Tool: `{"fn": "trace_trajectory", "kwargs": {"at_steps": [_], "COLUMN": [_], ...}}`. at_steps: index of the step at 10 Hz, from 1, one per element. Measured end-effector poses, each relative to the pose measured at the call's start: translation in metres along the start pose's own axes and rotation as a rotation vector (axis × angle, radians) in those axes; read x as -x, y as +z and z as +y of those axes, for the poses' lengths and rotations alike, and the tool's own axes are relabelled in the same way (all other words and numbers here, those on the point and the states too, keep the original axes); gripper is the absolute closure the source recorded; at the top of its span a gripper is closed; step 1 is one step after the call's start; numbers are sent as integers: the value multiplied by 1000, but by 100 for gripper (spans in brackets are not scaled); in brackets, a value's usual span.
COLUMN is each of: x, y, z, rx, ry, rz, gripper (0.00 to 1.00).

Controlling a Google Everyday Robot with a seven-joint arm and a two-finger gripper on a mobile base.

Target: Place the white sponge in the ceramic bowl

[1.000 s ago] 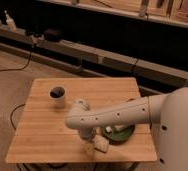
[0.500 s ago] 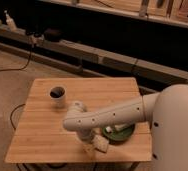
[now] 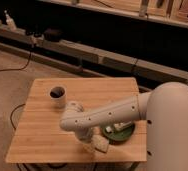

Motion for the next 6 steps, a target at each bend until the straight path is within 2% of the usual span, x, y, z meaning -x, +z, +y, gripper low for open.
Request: {"fn": "trace_trajectory", "kwargs": {"at_steps": [1, 4, 6], "x": [-2, -4, -5], "y": [0, 3, 1], "z": [0, -2, -2], "rx": [1, 2, 2], "ry": [-4, -3, 8], "rz": [-5, -21, -12], "gripper": [60, 62, 62]}}
